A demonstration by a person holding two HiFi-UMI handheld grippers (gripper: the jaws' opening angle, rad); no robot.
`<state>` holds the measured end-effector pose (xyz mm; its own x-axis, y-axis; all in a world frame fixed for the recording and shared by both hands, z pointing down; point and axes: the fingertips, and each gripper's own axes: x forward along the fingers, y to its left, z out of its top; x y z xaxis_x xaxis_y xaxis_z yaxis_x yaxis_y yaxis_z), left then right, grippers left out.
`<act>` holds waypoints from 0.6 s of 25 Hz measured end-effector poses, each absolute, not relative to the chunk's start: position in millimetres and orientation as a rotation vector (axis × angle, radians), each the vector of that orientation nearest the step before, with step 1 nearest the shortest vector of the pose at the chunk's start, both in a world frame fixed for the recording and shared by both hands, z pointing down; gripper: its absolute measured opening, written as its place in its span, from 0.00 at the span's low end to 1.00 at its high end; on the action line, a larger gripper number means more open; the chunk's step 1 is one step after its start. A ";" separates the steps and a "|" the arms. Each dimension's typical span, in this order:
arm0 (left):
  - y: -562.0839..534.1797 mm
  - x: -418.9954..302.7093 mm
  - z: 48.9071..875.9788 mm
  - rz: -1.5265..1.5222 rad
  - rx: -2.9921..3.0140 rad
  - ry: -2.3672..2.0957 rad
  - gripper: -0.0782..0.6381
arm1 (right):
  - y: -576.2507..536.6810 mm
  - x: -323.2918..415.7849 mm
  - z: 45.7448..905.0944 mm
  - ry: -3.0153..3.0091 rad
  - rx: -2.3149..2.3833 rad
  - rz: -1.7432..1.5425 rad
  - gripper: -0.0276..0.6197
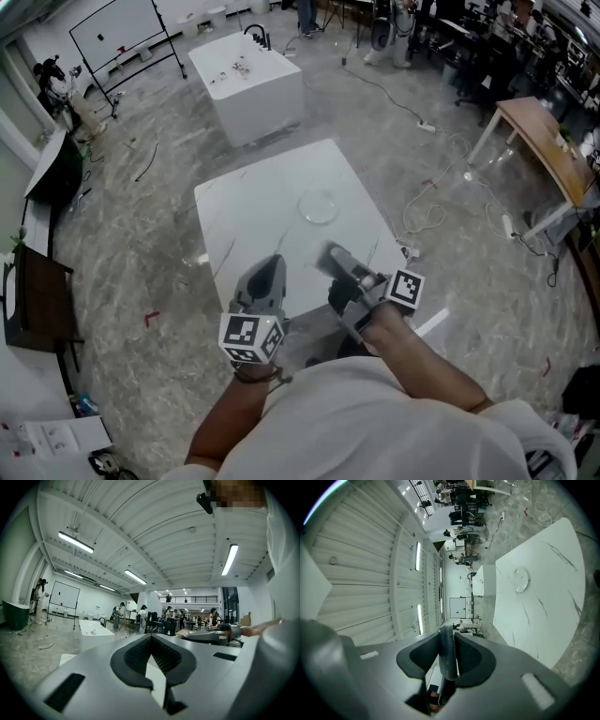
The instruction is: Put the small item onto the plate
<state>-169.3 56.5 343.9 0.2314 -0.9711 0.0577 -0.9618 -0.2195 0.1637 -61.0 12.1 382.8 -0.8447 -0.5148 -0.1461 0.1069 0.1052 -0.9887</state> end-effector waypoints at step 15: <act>-123.6 -135.4 368.6 -0.060 2.217 -1.966 0.12 | -176.7 -31.6 402.8 1.956 -0.331 -1.885 0.19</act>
<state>-135.4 -123.6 368.6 0.1261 -0.9881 0.0875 -0.9810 -0.1111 0.1590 -31.6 -176.7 402.8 -0.8908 -0.4376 -0.1219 0.1056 0.0614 -0.9925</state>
